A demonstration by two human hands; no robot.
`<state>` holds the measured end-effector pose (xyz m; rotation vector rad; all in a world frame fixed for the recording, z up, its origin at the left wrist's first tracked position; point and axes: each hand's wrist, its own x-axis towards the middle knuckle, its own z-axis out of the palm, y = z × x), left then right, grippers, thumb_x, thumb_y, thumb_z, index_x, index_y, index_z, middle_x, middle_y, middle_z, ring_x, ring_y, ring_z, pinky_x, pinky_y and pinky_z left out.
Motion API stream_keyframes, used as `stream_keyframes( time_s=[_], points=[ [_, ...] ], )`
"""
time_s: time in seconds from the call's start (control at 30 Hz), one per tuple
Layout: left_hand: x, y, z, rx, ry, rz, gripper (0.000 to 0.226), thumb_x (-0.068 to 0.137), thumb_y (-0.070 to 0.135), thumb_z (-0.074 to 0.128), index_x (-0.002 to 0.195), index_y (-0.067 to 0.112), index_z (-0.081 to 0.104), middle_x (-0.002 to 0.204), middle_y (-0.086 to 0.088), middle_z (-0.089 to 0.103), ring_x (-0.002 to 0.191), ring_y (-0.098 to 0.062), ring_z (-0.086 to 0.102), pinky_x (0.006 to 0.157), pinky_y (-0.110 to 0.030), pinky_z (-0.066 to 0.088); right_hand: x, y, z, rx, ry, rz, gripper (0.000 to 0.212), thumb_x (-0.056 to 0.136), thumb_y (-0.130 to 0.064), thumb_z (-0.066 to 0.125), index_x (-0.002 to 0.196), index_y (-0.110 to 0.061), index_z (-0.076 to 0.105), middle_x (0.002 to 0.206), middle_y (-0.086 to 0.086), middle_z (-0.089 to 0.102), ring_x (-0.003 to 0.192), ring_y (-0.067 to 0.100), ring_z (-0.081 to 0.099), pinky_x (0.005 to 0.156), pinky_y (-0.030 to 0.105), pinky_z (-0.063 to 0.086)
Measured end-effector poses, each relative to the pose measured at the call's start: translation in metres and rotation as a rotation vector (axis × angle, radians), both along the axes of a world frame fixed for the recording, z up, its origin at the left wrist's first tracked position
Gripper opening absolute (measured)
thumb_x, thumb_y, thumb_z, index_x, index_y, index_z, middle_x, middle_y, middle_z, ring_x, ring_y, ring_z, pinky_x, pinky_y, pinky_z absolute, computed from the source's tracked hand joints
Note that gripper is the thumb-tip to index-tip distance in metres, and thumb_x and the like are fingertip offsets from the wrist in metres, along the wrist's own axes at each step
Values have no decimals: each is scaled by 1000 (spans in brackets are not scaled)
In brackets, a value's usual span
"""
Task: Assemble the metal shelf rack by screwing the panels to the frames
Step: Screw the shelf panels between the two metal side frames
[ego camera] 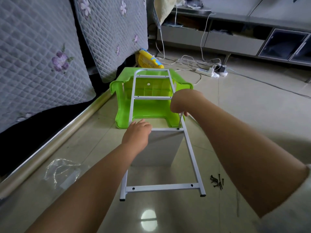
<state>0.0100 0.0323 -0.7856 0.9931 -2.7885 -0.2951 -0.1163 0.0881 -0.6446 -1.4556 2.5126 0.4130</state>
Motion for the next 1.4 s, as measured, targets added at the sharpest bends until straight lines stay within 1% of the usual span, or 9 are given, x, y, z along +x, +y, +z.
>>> stream_keyframes(
  time_s=[0.17, 0.23, 0.37, 0.57, 0.73, 0.9, 1.07, 1.23, 1.4],
  points=[
    [-3, -4, -2, -8, 16, -14, 23, 91, -6, 36, 93, 12, 51, 113, -8, 56, 139, -19, 27, 107, -29, 17, -2, 0, -6, -16, -130, -115, 29, 91, -10, 36, 110, -1, 56, 98, 13, 58, 96, 29, 58, 80, 31, 44],
    [-2, -6, -4, -5, 41, -20, 25, 90, -7, 37, 90, 15, 49, 114, -9, 57, 140, -18, 27, 106, -27, 19, -1, 5, -2, 34, -111, -72, 23, 92, -9, 37, 88, 3, 56, 102, 15, 60, 85, 26, 55, 81, 29, 47],
    [-2, -6, -8, 4, 105, -32, 24, 88, -7, 39, 86, 14, 50, 103, -9, 59, 133, -19, 37, 99, -26, 24, -1, 18, 9, 118, -29, 73, 36, 94, -9, 39, 59, -9, 33, 63, 3, 36, 51, 13, 34, 42, 18, 29],
    [3, -7, -12, 31, 178, -79, 26, 83, -11, 41, 70, 12, 40, 81, -21, 57, 118, -32, 53, 91, -36, 45, -18, 21, 7, 38, 7, 143, 19, 93, -10, 45, 92, 4, 58, 99, 17, 60, 79, 25, 46, 67, 28, 38],
    [1, -9, -14, 25, 128, -33, 23, 85, -5, 41, 73, 15, 42, 96, -21, 59, 116, -32, 54, 75, -35, 44, -7, 32, 7, 20, -77, 26, 37, 93, -4, 37, 57, -6, 34, 56, 6, 35, 48, 18, 35, 39, 20, 31],
    [1, -5, -13, -3, 62, -23, 22, 89, -3, 39, 77, 15, 42, 109, -17, 61, 128, -25, 45, 77, -32, 38, -6, 24, 6, -8, -276, -196, 36, 95, -2, 25, 60, -6, 35, 55, 8, 34, 45, 15, 28, 44, 22, 25],
    [3, 1, 1, -66, -73, 15, 20, 91, 3, 38, 84, 20, 47, 94, -7, 51, 92, -27, 51, 64, -31, 20, -24, 35, 2, -56, -418, -344, 30, 92, -2, 29, 64, -3, 38, 29, 2, 32, 39, 12, 24, 39, 8, 23],
    [-7, 13, 12, -121, -189, 5, 18, 99, 21, 33, 106, 15, 49, 114, -1, 53, 109, -23, 48, 88, -32, 30, -57, 62, -4, -256, -593, -400, 28, 92, -5, 37, 65, -5, 44, 42, 3, 28, 42, 11, 22, 45, 15, 19],
    [-36, 37, 16, -23, -142, -61, 46, 100, 34, 29, 141, 13, 27, 145, -3, 36, 134, -18, 31, 109, -35, 20, -97, 86, -37, -344, -467, -384, 22, 95, -9, 36, 81, -1, 51, 56, 8, 38, 46, 19, 36, 37, 21, 33]
  ],
)
